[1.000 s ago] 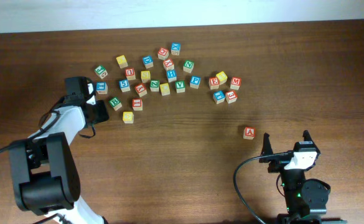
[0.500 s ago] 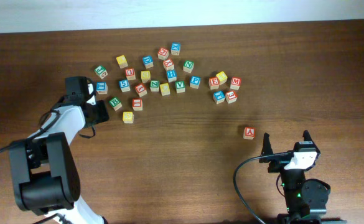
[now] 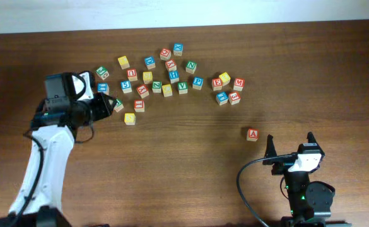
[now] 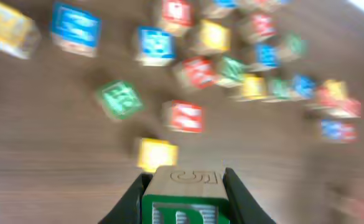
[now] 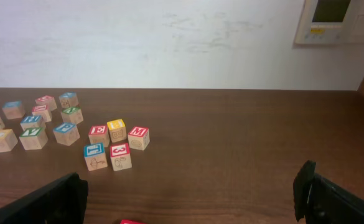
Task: Spell out RSS
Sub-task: 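Carry the R block forward and lower it onto the open table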
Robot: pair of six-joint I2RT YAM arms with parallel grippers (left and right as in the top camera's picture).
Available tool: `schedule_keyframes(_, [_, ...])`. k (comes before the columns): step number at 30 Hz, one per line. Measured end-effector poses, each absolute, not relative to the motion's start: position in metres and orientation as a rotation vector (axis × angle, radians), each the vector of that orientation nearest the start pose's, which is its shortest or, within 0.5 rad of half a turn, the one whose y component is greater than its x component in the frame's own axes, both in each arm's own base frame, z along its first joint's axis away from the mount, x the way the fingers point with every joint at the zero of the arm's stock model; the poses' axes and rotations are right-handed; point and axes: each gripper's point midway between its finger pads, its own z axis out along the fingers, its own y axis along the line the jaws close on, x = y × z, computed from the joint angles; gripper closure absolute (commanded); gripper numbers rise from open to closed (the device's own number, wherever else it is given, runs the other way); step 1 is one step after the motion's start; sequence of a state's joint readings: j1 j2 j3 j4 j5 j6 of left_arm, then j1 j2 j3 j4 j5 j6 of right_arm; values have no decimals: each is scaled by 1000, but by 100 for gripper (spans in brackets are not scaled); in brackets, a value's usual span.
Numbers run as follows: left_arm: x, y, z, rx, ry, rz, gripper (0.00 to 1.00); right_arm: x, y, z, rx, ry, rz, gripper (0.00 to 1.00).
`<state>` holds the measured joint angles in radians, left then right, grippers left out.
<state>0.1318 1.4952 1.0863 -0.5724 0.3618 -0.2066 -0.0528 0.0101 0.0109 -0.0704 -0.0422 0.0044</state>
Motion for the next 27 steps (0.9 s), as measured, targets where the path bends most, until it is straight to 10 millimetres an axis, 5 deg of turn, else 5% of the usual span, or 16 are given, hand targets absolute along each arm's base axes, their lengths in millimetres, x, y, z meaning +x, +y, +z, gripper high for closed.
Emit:
schedule_keyframes(4, [340,-112,142,-154,2654,-823,83,246,-6,159,15,1640,-2,2])
schedule_keyframes(5, [328,-139,134,-92,2705,-782,82,246,-6,159,14,1640,-3,2])
schedule_keyframes(9, [304,-182,100,-25,2780,-467,82,246,-6,159,15,1640,-2,2])
schedule_keyframes(16, [314,-165,15,-149,2838,10,80,246,-6,159,15,1640,-2,2])
schedule_keyframes(19, [321,-156,17,-158,2795,80,72,246,-6,159,14,1640,-3,2])
schedule_keyframes(27, [329,-161,19,-88,2762,66,72,246,-6,159,15,1640,-2,2])
